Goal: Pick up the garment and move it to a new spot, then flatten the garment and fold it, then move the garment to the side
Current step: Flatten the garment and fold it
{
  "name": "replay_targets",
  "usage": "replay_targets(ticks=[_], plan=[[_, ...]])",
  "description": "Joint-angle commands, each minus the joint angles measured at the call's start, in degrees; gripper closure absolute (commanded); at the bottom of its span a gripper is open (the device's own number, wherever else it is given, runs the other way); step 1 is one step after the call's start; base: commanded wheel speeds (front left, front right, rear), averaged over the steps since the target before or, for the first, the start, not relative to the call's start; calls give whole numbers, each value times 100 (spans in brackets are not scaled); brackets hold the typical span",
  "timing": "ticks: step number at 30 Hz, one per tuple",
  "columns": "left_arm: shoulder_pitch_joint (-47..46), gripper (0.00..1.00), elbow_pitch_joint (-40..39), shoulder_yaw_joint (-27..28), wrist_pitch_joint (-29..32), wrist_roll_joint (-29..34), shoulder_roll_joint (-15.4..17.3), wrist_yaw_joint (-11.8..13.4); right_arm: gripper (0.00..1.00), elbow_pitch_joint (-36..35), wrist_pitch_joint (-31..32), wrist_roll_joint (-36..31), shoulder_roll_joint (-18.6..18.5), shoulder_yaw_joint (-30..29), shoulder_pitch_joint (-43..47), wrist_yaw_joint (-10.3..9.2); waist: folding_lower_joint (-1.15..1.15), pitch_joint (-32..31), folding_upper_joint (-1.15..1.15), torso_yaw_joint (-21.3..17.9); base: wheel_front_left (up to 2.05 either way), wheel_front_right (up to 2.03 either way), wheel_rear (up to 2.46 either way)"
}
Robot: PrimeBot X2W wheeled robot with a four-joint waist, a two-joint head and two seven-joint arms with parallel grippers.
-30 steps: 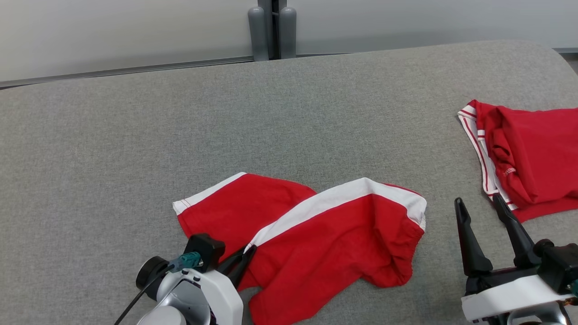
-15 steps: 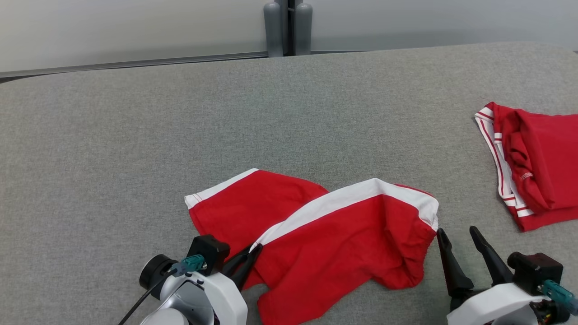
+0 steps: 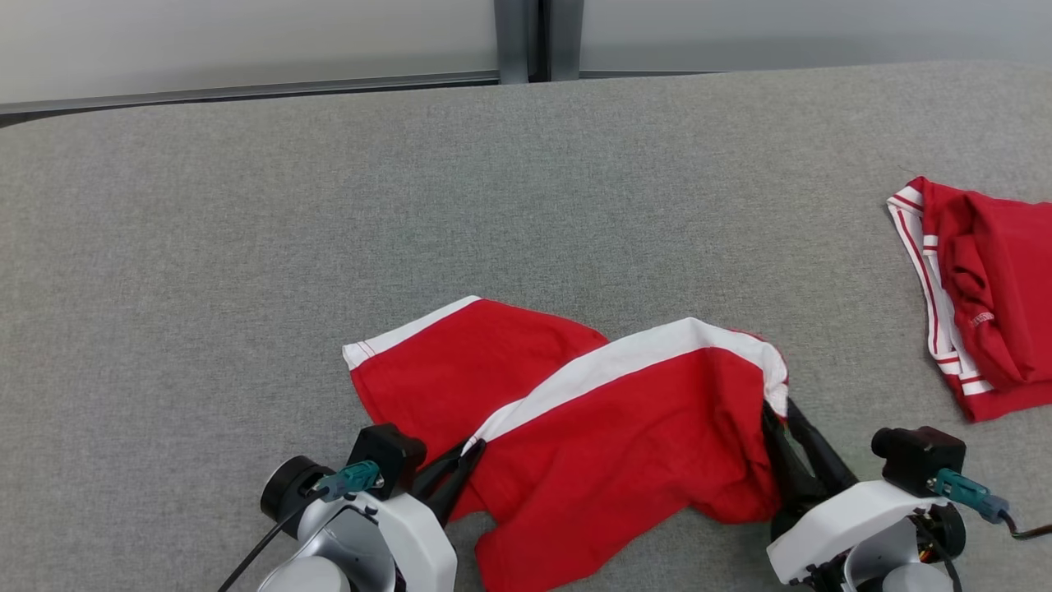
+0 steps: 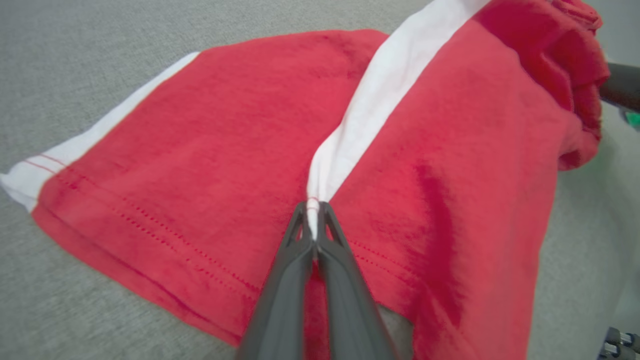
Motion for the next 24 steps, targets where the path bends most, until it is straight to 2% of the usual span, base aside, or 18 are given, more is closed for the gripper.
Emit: replay_targets(ticks=[1, 6, 12, 18, 24], plan=[[-100, 100, 15, 3, -31, 37, 13, -11, 100, 46, 0, 85, -60, 52, -79, -1, 0, 12, 0, 11, 0, 0, 0], [-162, 100, 40, 13, -110, 36, 9, 7, 100, 101, -176, 230, -198, 195, -197, -1, 0, 64, 0, 26, 0, 0, 0], [-227, 100, -39, 124, -437, 116, 46, 138, 100, -109, -491, 19, -358, 89, -273, -1, 0, 23, 0, 18, 0, 0, 0], [-321, 100, -490, 473, -922, 197, 177, 402, 100, -785, -599, -283, -600, -162, -392, -1, 0, -198, 0, -3, 0, 0, 0], [-562, 100, -1138, 841, -1214, 269, 329, 637, 100, -1596, -433, -511, -894, -408, -590, -2, 0, -450, 0, 17, 0, 0, 0]])
